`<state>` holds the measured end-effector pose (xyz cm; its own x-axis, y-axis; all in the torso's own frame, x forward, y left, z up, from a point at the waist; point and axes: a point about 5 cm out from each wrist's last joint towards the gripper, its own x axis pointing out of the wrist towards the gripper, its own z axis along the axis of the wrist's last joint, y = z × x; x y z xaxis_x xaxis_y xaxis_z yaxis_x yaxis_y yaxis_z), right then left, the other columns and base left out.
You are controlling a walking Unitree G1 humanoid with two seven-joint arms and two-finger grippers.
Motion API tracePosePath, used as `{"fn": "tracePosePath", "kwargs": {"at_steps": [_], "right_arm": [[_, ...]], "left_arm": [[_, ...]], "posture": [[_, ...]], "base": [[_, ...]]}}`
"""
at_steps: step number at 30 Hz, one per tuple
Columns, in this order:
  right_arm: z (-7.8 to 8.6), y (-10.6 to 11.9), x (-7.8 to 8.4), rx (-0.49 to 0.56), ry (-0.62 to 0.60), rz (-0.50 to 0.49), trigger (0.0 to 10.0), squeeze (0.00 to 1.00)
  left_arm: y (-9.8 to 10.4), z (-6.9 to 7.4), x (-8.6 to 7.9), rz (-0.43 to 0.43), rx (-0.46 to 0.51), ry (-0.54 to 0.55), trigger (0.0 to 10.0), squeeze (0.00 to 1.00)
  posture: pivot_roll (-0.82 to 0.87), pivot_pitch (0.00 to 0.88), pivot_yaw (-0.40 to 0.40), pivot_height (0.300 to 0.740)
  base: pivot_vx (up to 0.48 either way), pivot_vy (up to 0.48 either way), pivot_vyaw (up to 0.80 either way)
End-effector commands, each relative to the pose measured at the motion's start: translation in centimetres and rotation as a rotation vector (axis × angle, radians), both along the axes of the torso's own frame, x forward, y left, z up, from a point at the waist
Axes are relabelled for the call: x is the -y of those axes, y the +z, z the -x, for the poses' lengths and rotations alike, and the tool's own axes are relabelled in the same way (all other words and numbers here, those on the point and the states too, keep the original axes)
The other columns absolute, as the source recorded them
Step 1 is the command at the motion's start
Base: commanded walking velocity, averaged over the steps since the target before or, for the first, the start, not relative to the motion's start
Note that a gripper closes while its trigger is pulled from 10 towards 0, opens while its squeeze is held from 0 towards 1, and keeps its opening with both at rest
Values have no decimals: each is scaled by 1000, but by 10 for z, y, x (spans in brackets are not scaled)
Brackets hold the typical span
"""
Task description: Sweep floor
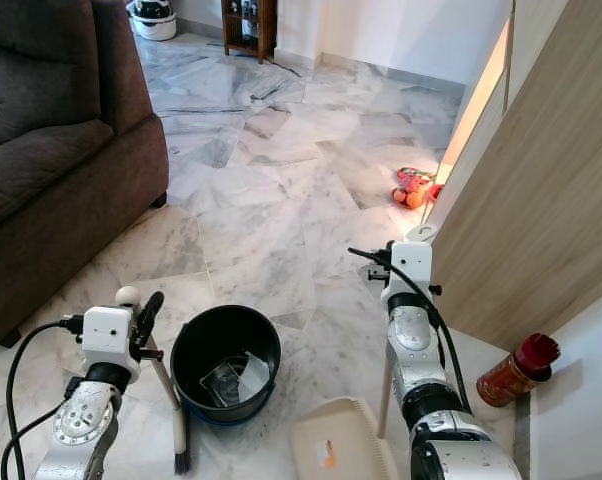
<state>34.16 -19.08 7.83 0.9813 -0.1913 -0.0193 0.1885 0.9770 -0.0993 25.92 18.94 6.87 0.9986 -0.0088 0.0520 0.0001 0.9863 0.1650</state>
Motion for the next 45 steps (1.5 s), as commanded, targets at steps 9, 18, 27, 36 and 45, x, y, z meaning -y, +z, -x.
{"fn": "tracePosePath", "kwargs": {"at_steps": [9, 18, 27, 36, 45], "right_arm": [[0, 2, 0, 39, -13, -52, 10000, 0], [4, -6, -2, 13, 6, -53, 10000, 0], [7, -9, -5, 10, 19, -64, 10000, 0], [9, -14, -9, 0, 37, -69, 10000, 0], [10, -14, -8, -1, 36, -70, 10000, 0]], "left_arm": [[6, 1, 3, 17, 28, -13, 10000, 0], [5, 2, 5, 15, 28, -3, 10000, 0], [6, 0, 4, 16, 33, -8, 10000, 0], [7, -1, 3, 15, 37, -11, 10000, 0], [7, -1, 4, 16, 38, -11, 10000, 0]], "posture": [[53, 81, -85, 740], [47, 80, -87, 740], [50, 54, -79, 740], [50, 47, -78, 740], [46, 61, -79, 740]], "base": [[0, 0, 0], [0, 0, 0], [0, 0, 0], [0, 0, 0], [0, 0, 0]]}}
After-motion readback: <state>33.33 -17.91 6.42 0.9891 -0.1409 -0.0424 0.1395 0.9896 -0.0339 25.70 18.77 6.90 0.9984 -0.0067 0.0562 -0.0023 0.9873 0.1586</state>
